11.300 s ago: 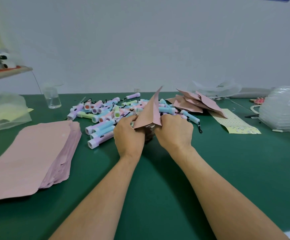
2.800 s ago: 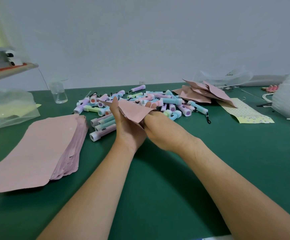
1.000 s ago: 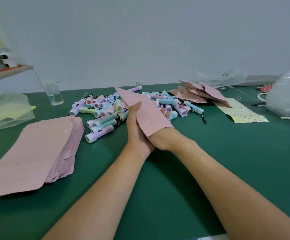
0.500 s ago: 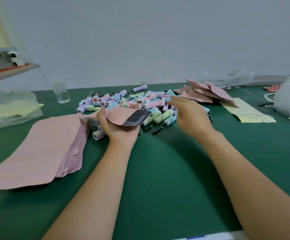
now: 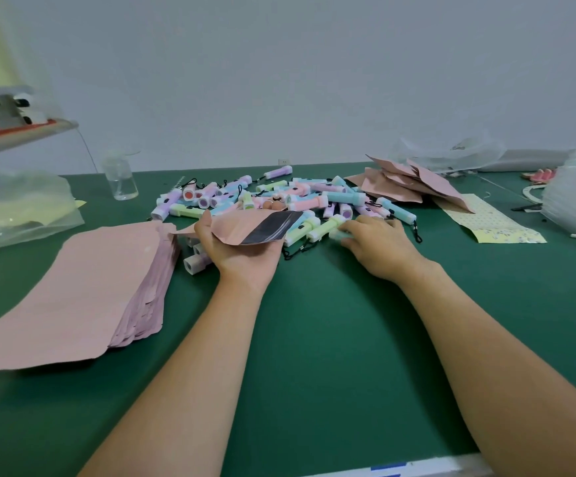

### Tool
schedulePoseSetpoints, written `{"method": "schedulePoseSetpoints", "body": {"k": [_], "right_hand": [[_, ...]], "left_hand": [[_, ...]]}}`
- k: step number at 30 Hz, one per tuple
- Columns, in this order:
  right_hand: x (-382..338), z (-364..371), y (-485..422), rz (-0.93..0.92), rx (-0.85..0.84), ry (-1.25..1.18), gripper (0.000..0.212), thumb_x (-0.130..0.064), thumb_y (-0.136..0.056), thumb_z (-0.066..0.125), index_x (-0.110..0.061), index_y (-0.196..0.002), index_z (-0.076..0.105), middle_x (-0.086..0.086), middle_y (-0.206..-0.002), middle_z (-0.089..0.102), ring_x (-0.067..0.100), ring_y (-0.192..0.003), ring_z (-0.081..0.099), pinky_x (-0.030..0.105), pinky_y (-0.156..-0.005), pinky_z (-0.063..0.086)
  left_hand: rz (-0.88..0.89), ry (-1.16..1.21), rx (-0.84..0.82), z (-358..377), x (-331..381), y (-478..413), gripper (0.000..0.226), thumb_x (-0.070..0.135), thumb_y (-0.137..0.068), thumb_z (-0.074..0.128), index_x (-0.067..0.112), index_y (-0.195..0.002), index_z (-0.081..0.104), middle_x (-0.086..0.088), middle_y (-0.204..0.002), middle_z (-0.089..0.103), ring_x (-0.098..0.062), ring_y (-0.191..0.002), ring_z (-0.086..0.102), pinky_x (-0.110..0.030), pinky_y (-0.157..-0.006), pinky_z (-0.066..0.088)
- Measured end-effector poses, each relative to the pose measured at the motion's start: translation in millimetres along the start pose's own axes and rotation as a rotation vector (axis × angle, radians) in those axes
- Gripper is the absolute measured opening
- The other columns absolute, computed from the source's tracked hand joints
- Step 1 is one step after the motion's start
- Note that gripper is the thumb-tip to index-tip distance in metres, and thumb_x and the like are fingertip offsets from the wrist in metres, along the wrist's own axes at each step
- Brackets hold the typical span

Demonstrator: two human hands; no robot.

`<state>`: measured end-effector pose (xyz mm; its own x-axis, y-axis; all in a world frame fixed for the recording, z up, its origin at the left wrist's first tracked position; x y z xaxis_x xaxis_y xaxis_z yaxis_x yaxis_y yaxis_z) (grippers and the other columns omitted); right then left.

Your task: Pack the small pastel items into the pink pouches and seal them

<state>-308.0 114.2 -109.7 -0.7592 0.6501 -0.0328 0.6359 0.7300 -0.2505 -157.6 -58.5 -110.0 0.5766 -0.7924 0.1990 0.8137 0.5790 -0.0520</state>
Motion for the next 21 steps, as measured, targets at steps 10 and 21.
{"method": "schedulePoseSetpoints", "body": {"k": [10, 21], "right_hand": [[-11.6, -20.5, 15.6, 0.151, 0.177, -1.068, 0.067, -0.066, -0.089, 0.060, 0.000, -0.083, 0.049, 0.002, -0.070, 0.040, 0.020, -0.063, 0.033, 0.037, -0.063, 0.028], [-25.3, -20.5, 12.9, 0.166, 0.221, -1.018, 0.035, -0.030, -0.096, 0.061, -0.010, -0.074, 0.045, 0.001, -0.060, 0.038, 0.019, -0.052, 0.030, 0.033, -0.053, 0.031]], "left_hand": [[0.000, 0.004, 0.056, 0.1, -1.7, 0.3, 0.072, 0.058, -0.090, 0.061, 0.005, -0.138, 0.051, -0.025, -0.121, 0.056, -0.044, -0.111, 0.062, -0.059, -0.110, 0.047], [0.030, 0.010, 0.114, 4.2, -3.9, 2.6, 0.077, 0.056, -0.091, 0.062, 0.010, -0.150, 0.045, -0.024, -0.135, 0.054, -0.042, -0.129, 0.060, -0.059, -0.108, 0.049]]}}
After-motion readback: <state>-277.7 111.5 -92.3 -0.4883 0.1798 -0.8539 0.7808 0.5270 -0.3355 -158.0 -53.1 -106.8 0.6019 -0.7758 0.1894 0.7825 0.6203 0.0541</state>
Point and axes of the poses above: each hand's wrist, its own y-axis away from the middle knuckle, its own z-axis out of the palm, x = y × z, the point moved 1 cm from there along -y, towards the middle knuckle
